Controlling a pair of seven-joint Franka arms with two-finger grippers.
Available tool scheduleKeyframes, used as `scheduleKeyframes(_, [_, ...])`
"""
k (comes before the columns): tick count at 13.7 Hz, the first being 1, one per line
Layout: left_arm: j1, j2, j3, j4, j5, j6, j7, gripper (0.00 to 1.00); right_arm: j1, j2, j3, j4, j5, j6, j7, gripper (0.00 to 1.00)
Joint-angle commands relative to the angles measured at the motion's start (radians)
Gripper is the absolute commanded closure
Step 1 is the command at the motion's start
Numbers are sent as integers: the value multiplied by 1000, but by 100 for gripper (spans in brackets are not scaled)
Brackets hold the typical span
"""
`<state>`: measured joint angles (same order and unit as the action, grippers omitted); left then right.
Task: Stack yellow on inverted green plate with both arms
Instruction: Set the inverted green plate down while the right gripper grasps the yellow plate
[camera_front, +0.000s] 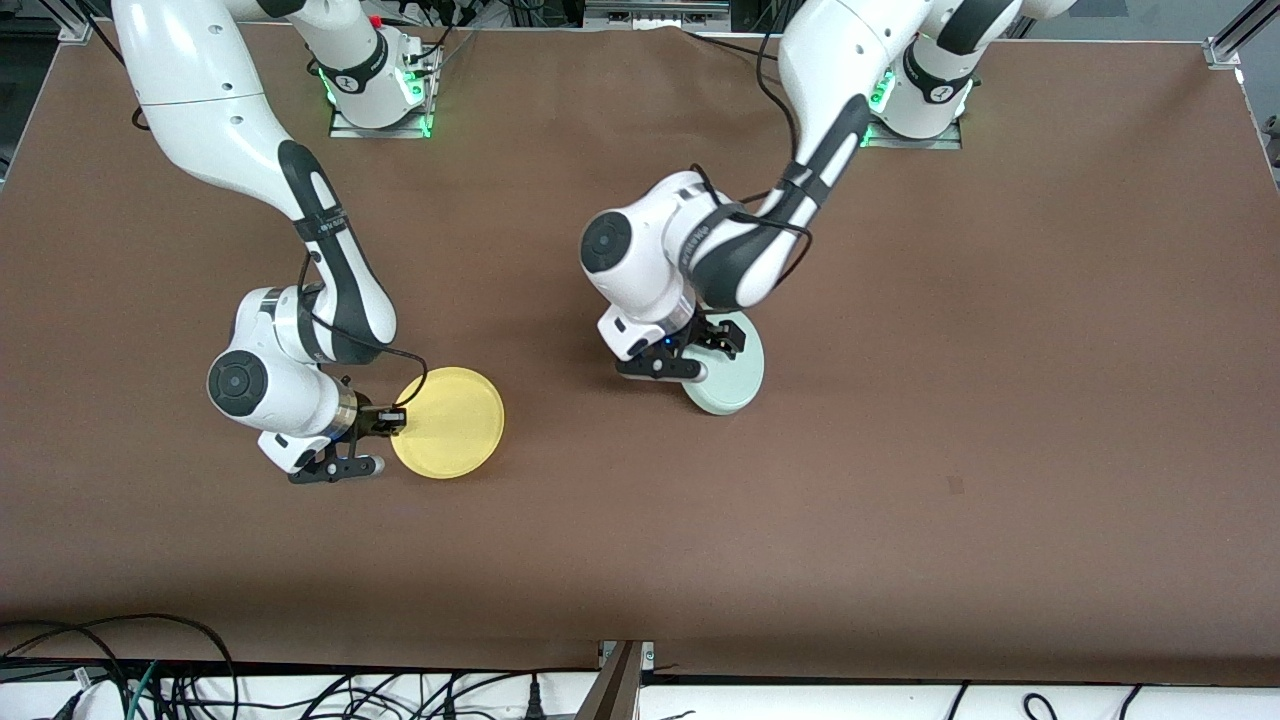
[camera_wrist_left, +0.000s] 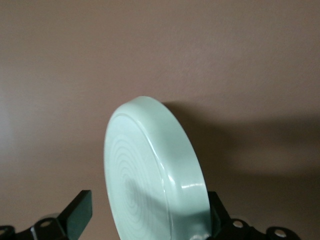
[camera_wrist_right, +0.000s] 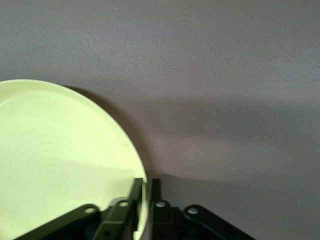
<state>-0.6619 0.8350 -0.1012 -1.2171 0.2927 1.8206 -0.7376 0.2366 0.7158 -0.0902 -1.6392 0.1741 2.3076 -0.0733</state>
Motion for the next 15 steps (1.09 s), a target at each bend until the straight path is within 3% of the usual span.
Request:
scheduleKeyframes(1, [59, 9, -11, -2, -90, 58, -3, 0, -2, -10, 0, 16, 16, -34, -2, 100])
scheduleKeyframes(6, [148, 16, -12, -27, -354, 193, 29, 0, -14, -15, -5, 177, 65, -247, -5, 100])
scheduleKeyframes(8, [186, -2, -9, -27, -360, 188, 35, 0, -16, -10, -6, 220, 84, -272, -6, 100])
scheduleKeyframes(10, [266, -71, -6, -21, -356, 104, 110, 0, -14, -15, -3, 228, 103, -280, -2, 100])
scheduleKeyframes(12, [358, -164, -2, -24, -356, 21, 249, 0, 0, -16, 1, 228, 191, -281, 39, 100])
scheduleKeyframes(15, [484, -282, 11, -18, -311, -157, 462, 0, 45, -16, 69, 233, 237, -263, 229, 100])
